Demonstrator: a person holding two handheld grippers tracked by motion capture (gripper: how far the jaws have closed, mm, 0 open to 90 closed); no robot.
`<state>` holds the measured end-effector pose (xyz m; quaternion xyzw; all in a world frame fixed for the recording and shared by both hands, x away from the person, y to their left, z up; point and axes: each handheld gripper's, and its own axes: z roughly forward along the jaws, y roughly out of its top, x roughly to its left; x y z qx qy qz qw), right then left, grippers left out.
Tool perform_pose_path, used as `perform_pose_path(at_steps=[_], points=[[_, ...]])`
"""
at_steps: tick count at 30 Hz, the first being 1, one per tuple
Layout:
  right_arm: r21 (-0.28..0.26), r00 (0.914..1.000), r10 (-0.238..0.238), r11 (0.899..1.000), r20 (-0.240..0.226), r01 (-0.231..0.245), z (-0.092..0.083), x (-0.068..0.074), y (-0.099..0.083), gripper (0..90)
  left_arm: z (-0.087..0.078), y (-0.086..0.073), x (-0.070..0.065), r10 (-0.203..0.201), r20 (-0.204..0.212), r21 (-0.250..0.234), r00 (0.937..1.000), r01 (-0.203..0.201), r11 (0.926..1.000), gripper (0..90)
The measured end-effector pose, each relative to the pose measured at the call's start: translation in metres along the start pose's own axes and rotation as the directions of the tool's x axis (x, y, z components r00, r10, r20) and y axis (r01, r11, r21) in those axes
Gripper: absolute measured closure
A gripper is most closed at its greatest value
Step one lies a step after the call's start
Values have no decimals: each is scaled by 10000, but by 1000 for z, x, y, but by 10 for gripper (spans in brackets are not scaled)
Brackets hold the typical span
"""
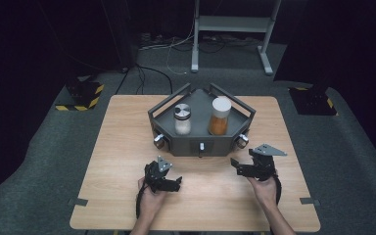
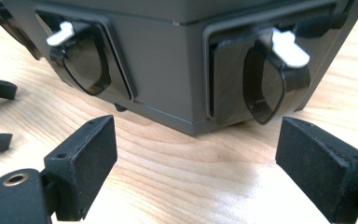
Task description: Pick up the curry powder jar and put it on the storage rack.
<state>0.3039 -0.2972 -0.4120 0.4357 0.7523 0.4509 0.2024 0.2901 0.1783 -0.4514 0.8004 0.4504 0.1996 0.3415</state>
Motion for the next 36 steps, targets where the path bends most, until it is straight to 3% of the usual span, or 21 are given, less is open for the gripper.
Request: perform_pose_path(at_steps=[17, 36], points=[[464, 10000, -10, 9989, 54, 8, 14, 10, -14, 126, 0, 0, 0, -3, 0, 1, 10000, 3, 10000, 51], [1226, 9983, -443, 9917, 373, 394, 26, 19, -19, 124, 0, 0, 0, -3, -2, -2, 10000, 3, 10000, 52]])
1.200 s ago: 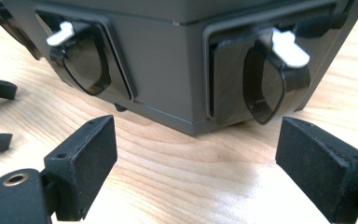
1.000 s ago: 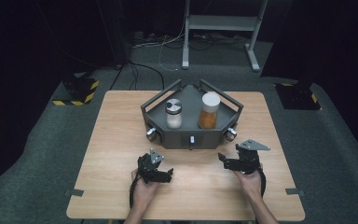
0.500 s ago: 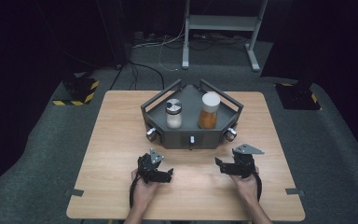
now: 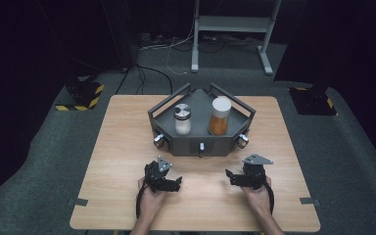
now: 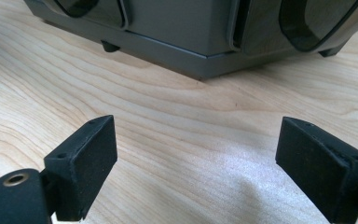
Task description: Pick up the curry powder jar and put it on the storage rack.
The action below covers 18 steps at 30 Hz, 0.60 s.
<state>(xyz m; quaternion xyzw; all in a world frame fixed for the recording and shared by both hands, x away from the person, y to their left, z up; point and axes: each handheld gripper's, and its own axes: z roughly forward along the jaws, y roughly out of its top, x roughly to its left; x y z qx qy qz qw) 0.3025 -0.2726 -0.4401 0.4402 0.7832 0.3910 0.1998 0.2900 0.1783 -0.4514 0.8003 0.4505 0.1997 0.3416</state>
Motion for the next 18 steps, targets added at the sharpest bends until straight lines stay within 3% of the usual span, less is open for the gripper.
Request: perform_pose_path(at_steps=[18], points=[[648, 9997, -150, 9978, 196, 137, 15, 8, -1, 113, 0, 0, 0, 0, 1, 2, 10000, 0, 10000, 51]])
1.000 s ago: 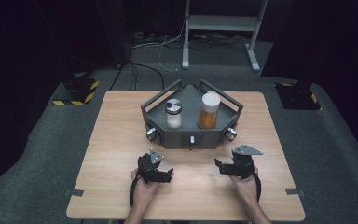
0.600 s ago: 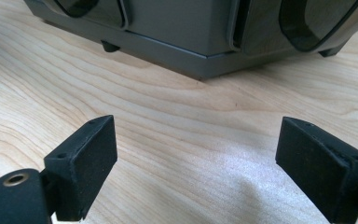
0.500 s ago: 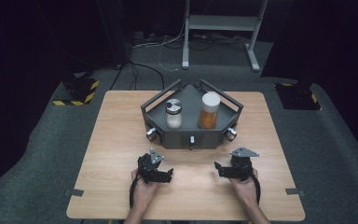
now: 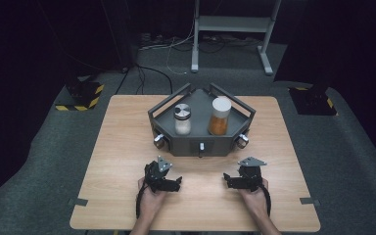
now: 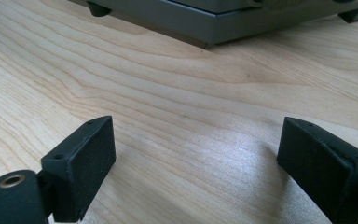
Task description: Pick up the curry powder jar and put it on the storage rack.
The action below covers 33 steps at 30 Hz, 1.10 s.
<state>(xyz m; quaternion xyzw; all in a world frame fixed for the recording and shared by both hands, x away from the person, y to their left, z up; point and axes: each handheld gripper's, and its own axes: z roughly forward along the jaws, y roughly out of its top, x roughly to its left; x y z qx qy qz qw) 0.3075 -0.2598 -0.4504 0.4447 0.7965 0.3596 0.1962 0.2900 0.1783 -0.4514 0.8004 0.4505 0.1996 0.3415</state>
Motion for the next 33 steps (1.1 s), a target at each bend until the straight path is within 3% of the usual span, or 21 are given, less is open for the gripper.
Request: perform_pose_path(at_steps=[6, 33], points=[[133, 9997, -182, 9998, 146, 180, 1, 5, 2, 102, 0, 0, 0, 3, -2, 0, 10000, -3, 10000, 51], [154, 9997, -195, 9997, 123, 193, 2, 4, 3, 94, 0, 0, 0, -1, -3, -1, 10000, 1, 10000, 52]])
